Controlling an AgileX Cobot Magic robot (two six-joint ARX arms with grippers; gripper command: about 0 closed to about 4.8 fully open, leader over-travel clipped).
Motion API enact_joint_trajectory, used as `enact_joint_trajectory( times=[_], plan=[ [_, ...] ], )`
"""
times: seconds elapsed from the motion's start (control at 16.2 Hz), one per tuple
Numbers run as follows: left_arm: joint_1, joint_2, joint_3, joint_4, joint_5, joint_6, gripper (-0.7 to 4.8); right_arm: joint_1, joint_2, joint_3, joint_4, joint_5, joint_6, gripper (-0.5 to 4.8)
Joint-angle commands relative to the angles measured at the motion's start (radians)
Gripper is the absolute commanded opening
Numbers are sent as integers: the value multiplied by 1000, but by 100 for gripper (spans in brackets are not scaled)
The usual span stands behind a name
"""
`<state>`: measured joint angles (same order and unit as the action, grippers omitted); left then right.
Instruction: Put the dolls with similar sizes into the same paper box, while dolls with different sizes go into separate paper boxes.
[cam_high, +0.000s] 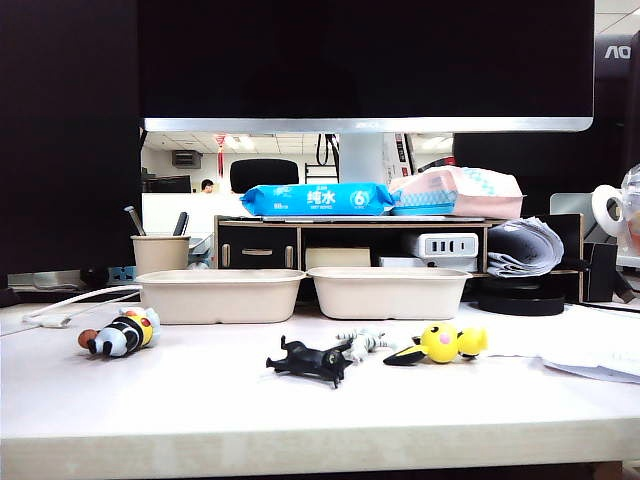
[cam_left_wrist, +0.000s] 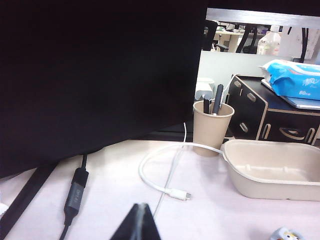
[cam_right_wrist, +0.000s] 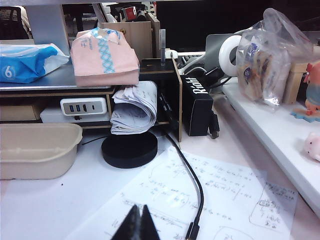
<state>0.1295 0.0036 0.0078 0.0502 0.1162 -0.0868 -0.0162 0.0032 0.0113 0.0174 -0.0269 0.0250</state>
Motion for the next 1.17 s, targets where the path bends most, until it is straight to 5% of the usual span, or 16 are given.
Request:
enact_joint_trajectory(
  times=[0.06,0.25,0.37,0.56,0.74,0.93,1.05,1.11,1.17],
  plan=[
    [2,0,2,16,-1,12,-4,0,0,-6,48,-3,-2,-5],
    [2,0,2,8,1,22,-4,0,0,-6,55,-3,2,-5],
    [2,0,2,-1,70,0,-5,0,0,-6,77,-35,150,-5],
    [1,0,2,185,378,-499,-5,0,0,-5,269,-95,354,-5],
    [0,1,80,420,446,-759,-5,0,14,57,379,-22,413,-5],
    [0,104,294,416,470,-755,-5,0,171,222,465,14,439,-5],
    [2,256,476,357,547,-694,-5,0,354,361,583,-105,468,-5],
    [2,344,575,204,606,-542,-5,0,460,441,573,-234,425,-5],
    [2,482,719,-121,604,-214,-5,1,605,566,435,-463,248,-5]
  ],
)
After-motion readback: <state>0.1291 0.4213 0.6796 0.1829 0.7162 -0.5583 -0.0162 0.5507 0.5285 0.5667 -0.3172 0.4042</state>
